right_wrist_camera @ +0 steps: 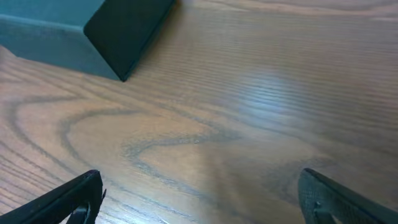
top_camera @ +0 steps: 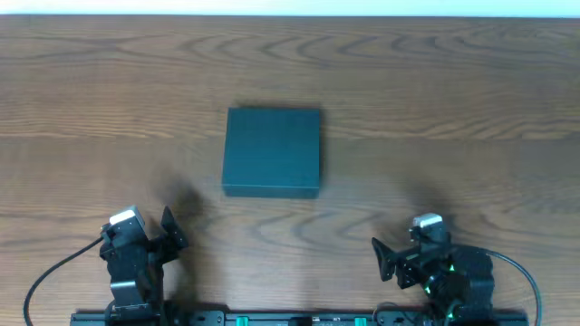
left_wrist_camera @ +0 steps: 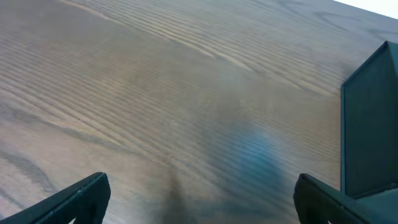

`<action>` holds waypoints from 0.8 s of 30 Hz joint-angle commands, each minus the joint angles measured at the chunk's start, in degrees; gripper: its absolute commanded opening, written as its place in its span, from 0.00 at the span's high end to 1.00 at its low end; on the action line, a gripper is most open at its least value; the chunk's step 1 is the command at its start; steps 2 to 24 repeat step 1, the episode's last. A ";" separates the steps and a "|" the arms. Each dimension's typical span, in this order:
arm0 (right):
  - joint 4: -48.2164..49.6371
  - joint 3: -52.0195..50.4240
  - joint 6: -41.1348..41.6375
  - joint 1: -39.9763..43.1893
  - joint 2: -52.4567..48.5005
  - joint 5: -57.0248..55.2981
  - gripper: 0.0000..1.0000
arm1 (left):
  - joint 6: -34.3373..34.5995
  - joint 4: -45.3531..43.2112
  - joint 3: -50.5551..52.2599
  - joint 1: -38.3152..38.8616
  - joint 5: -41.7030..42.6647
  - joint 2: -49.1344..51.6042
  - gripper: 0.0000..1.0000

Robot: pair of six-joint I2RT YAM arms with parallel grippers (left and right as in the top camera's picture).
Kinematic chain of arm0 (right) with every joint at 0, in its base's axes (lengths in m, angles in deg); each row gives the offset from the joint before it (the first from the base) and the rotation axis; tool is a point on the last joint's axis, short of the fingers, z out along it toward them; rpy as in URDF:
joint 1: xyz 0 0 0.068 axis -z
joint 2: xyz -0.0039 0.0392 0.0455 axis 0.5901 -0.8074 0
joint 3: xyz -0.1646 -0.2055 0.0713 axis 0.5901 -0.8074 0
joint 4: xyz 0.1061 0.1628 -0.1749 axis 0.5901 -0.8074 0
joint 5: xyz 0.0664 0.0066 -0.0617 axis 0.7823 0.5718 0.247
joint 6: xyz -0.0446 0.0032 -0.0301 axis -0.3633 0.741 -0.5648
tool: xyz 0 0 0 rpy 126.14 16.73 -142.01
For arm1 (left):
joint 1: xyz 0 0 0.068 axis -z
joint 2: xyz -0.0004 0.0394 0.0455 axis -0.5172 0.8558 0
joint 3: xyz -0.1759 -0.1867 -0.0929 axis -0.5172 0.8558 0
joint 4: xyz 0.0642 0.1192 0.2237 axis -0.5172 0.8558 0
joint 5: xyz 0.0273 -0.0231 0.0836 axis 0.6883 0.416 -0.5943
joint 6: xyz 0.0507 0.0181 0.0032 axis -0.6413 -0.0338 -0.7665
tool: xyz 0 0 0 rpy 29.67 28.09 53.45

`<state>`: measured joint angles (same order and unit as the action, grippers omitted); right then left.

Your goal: Pack container

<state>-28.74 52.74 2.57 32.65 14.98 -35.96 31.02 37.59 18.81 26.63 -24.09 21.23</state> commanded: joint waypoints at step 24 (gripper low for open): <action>0.04 -0.35 0.81 0.44 0.37 0.02 0.01 | -0.61 -0.04 0.66 -0.39 -1.20 -0.37 0.05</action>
